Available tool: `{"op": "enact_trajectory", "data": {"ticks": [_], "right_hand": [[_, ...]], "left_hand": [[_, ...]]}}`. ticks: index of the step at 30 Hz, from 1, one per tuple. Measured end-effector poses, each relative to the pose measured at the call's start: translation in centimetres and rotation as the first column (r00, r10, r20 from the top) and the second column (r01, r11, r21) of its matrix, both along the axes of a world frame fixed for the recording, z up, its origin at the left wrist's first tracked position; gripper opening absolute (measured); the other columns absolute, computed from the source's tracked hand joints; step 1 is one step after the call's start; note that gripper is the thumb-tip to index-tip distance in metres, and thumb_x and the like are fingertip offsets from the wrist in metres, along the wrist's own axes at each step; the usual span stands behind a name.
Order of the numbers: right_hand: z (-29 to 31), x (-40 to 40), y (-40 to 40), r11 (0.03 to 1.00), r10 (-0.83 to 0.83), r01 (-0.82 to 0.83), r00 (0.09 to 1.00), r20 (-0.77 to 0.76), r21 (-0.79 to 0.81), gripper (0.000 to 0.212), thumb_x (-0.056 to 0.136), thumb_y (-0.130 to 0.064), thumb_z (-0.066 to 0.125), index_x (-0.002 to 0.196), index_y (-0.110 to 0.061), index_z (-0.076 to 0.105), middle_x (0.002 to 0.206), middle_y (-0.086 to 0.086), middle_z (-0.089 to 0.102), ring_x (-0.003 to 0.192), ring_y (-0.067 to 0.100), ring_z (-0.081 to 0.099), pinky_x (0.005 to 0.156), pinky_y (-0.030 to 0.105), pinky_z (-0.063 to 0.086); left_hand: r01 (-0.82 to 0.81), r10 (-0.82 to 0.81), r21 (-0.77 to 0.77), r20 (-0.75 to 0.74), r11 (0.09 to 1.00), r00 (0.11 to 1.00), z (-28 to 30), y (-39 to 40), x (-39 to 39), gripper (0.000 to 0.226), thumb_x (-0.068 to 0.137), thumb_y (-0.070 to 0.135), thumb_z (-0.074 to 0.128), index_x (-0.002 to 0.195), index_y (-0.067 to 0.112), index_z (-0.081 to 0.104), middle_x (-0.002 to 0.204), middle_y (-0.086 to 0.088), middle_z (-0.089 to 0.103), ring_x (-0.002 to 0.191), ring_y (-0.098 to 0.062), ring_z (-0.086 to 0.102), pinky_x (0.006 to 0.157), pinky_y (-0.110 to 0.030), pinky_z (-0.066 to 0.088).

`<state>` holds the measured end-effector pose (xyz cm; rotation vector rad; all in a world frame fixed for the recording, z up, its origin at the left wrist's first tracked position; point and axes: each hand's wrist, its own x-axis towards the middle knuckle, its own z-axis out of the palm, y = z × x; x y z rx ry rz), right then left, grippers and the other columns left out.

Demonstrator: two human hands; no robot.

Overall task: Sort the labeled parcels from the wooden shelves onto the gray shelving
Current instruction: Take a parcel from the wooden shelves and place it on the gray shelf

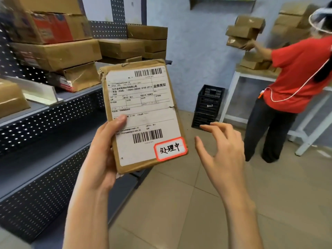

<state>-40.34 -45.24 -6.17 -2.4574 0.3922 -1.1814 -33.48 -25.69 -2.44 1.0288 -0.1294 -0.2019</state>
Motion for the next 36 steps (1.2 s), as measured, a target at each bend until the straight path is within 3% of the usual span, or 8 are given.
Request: {"op": "enact_trajectory", "data": {"ticks": [6, 14, 20, 22, 26, 33, 36], "right_hand": [[1.9, 10.3, -8.2, 0.997, -0.03, 0.027, 0.999, -0.034, -0.067, 0.025, 0.09, -0.029, 0.064, 0.113, -0.02, 0.065, 0.113, -0.002, 0.055, 0.106, 0.014, 0.043, 0.087, 0.021, 0.026], [2.8, 23.8, -15.0, 0.996, 0.014, -0.016, 0.999, -0.033, -0.085, 0.027, 0.089, -0.027, 0.065, 0.114, -0.017, 0.064, 0.114, 0.003, 0.057, 0.107, 0.018, 0.045, 0.087, 0.031, 0.036], [0.6, 34.3, -19.2, 0.988, 0.131, -0.134, 0.991, -0.032, -0.072, 0.027, 0.088, -0.031, 0.06, 0.111, -0.017, 0.065, 0.111, 0.003, 0.057, 0.103, 0.021, 0.049, 0.086, 0.033, 0.037], [0.0, 38.2, -20.9, 0.984, 0.171, -0.172, 0.985, -0.029, -0.054, 0.028, 0.087, -0.033, 0.058, 0.111, -0.018, 0.065, 0.11, 0.002, 0.057, 0.103, 0.02, 0.047, 0.086, 0.032, 0.036], [0.4, 46.7, -24.7, 0.959, 0.275, -0.278, 0.96, -0.055, -0.06, 0.029, 0.089, -0.034, 0.057, 0.113, -0.02, 0.064, 0.113, 0.001, 0.056, 0.105, 0.021, 0.048, 0.085, 0.03, 0.033], [5.7, 61.6, -29.5, 0.886, 0.459, -0.453, 0.886, 0.061, -0.095, 0.03, 0.089, -0.033, 0.055, 0.114, -0.019, 0.064, 0.112, 0.005, 0.058, 0.103, 0.026, 0.049, 0.086, 0.039, 0.041], [6.2, 67.0, -29.6, 0.848, 0.529, -0.523, 0.845, 0.077, -0.083, 0.029, 0.089, -0.032, 0.057, 0.114, -0.018, 0.064, 0.112, 0.004, 0.057, 0.103, 0.023, 0.048, 0.084, 0.039, 0.042]], "left_hand": [[0.017, -0.014, -0.066, 0.032, 0.998, 0.999, 1.6, -8.4, 10.7, 0.016, 0.093, 0.023, 0.051, 0.099, 0.023, 0.065, 0.093, 0.003, 0.076, 0.09, -0.015, 0.072, 0.074, -0.035, 0.059], [-0.009, 0.01, -0.033, 0.039, 0.999, 0.999, 1.5, -15.8, 23.3, 0.019, 0.094, 0.026, 0.05, 0.107, 0.026, 0.063, 0.105, 0.003, 0.074, 0.1, -0.016, 0.069, 0.091, -0.04, 0.054], [-0.122, 0.121, 0.02, 0.02, 0.992, 0.992, -0.1, -19.3, 31.8, 0.021, 0.093, 0.029, 0.053, 0.11, 0.025, 0.063, 0.105, 0.002, 0.073, 0.101, -0.017, 0.069, 0.087, -0.039, 0.056], [-0.157, 0.157, 0.027, 0.017, 0.987, 0.987, -0.5, -20.5, 34.8, 0.024, 0.091, 0.031, 0.056, 0.113, 0.024, 0.062, 0.108, 0.001, 0.073, 0.103, -0.019, 0.068, 0.092, -0.043, 0.053], [-0.257, 0.253, 0.045, 0.079, 0.965, 0.964, 0.2, -23.6, 41.6, 0.047, 0.087, 0.036, 0.061, 0.13, 0.021, 0.051, 0.118, 0.0, 0.069, 0.108, -0.021, 0.066, 0.095, -0.046, 0.049], [-0.433, 0.421, 0.019, 0.203, 0.901, 0.884, 3.9, -27.8, 52.1, 0.056, 0.082, 0.042, 0.061, 0.133, 0.022, 0.051, 0.122, 0.001, 0.067, 0.112, -0.02, 0.064, 0.103, -0.047, 0.043], [-0.508, 0.48, 0.054, 0.254, 0.86, 0.84, 5.0, -28.0, 55.3, 0.064, 0.076, 0.048, 0.065, 0.133, 0.022, 0.051, 0.121, 0.0, 0.068, 0.113, -0.023, 0.063, 0.109, -0.055, 0.034]]}}
